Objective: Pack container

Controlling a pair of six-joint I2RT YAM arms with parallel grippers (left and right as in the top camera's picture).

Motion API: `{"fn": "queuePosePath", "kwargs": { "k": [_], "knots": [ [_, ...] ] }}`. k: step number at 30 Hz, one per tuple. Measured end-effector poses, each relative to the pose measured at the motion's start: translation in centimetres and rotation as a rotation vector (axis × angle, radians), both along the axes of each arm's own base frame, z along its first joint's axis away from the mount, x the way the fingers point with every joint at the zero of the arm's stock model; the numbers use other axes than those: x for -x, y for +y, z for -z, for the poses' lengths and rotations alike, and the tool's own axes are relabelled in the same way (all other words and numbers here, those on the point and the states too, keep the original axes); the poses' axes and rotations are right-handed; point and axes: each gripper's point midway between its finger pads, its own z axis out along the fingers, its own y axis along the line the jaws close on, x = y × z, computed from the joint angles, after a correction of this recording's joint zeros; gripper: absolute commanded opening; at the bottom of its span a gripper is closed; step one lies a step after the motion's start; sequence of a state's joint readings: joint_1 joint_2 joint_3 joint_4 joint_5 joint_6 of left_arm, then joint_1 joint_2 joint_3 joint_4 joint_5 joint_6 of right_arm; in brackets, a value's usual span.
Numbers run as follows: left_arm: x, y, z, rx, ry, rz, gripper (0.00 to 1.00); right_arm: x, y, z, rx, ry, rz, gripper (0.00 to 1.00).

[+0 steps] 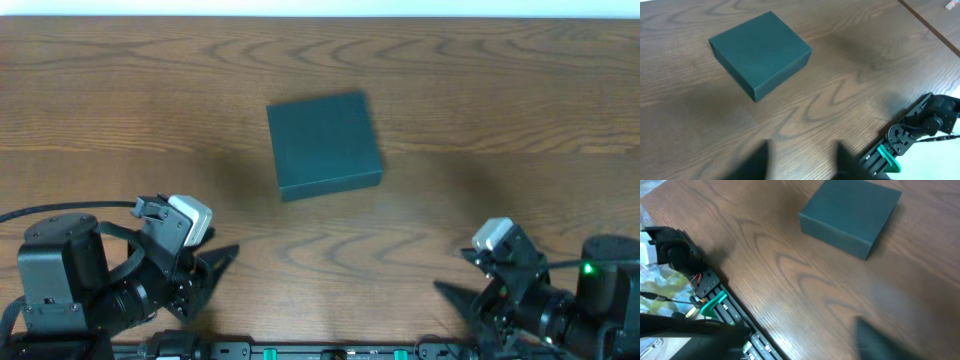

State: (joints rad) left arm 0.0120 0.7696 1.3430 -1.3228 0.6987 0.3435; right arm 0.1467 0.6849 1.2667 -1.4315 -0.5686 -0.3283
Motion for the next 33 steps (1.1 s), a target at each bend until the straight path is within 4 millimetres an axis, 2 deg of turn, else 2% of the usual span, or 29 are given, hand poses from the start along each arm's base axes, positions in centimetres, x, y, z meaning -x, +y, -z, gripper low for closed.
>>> {"fn": "queuePosePath", "kwargs": {
  "k": [4, 27, 30, 33],
  "knots": [
    [0.1, 0.0, 0.1, 0.012, 0.021, -0.014, 0.95, 0.0, 0.3, 0.9, -0.026, 0.036, 0.005, 0.99],
    [0.1, 0.3, 0.3, 0.001, 0.024, -0.032, 0.95, -0.1, 0.6, 0.9, -0.054, 0.056, 0.008, 0.99],
    [0.6, 0.8, 0.1, -0.026, -0.021, -0.057, 0.95, -0.1, 0.6, 0.9, -0.055, 0.056, 0.007, 0.99],
    [0.9, 1.9, -0.6, -0.069, -0.157, -0.117, 0.95, -0.1, 0.6, 0.9, -0.055, 0.056, 0.007, 0.99]
  ]
}}
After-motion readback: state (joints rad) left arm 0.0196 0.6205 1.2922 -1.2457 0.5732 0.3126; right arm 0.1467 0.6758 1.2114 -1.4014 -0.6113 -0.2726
